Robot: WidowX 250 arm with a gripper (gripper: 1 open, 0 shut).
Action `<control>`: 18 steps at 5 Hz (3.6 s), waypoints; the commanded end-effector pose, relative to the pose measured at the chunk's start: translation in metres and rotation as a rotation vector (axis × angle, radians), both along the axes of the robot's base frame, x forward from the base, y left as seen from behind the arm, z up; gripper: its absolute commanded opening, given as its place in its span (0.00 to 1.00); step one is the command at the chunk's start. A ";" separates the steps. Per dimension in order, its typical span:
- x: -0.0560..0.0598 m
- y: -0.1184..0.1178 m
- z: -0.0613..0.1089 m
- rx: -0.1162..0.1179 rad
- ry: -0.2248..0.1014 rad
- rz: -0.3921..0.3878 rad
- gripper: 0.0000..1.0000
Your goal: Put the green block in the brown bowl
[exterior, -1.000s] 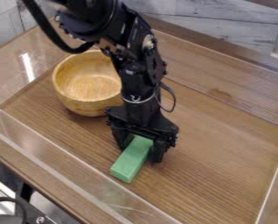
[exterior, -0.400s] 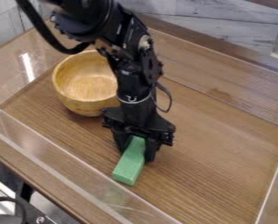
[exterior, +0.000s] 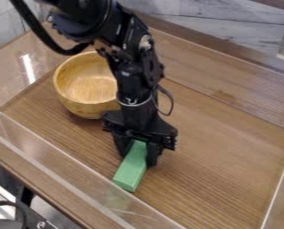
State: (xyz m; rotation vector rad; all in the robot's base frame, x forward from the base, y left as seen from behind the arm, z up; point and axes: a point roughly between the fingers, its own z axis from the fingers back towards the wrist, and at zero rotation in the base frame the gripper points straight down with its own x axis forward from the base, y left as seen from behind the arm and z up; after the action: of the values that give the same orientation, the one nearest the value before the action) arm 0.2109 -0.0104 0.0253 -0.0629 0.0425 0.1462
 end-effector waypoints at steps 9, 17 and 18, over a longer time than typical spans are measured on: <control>-0.002 0.016 0.146 0.035 -0.060 0.020 0.00; 0.026 0.118 0.077 0.063 -0.168 -0.093 0.00; 0.035 0.114 0.073 0.067 -0.185 -0.097 0.00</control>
State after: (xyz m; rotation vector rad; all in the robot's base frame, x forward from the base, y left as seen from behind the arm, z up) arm 0.2406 0.1028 0.0895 -0.0221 -0.1119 0.0521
